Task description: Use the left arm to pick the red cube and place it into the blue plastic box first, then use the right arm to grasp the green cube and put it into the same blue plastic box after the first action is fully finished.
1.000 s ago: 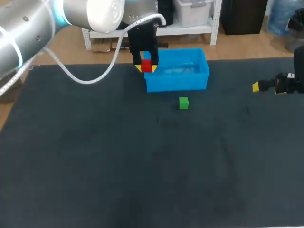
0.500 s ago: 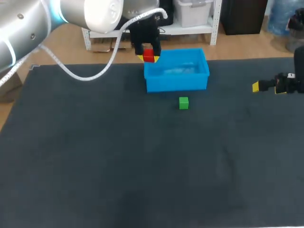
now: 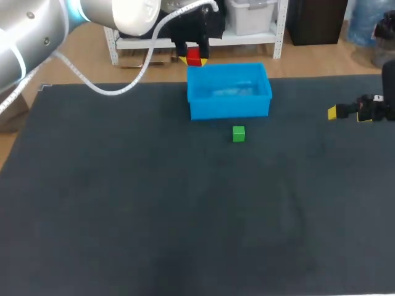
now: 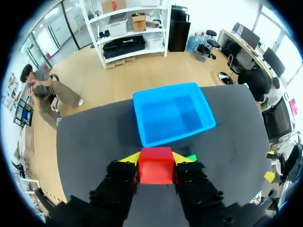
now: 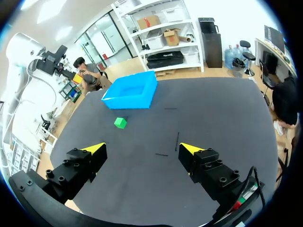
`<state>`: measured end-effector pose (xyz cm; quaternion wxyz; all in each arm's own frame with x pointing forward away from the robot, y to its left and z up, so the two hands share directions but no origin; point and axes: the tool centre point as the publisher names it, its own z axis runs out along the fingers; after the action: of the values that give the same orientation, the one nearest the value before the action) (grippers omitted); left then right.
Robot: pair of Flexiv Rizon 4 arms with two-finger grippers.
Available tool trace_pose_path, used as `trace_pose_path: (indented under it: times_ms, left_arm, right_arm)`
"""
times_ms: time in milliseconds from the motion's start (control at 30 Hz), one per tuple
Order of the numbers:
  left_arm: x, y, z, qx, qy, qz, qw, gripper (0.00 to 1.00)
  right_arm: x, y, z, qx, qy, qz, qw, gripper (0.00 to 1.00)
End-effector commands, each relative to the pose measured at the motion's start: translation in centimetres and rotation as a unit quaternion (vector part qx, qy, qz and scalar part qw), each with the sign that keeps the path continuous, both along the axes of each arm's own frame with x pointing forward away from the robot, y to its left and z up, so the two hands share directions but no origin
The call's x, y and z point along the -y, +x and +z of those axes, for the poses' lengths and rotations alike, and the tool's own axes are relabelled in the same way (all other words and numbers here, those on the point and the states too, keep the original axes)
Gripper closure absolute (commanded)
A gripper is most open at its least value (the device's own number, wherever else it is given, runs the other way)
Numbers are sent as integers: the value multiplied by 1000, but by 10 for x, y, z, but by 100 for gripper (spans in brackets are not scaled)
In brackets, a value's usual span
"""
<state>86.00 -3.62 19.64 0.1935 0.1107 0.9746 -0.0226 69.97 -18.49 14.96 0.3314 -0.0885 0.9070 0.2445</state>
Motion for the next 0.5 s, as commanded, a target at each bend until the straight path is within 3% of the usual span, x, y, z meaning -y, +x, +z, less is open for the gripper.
trace_pose_path:
  times_ms: [33,500]
  left_arm:
    - [6,20,5,-6,6,0,1000,100]
    - [21,52,25,17,11,-10,1000,100]
  right_arm:
    - [0,0,0,0,-1,0,1000,0]
    - [0,0,0,0,-1,0,1000,0]
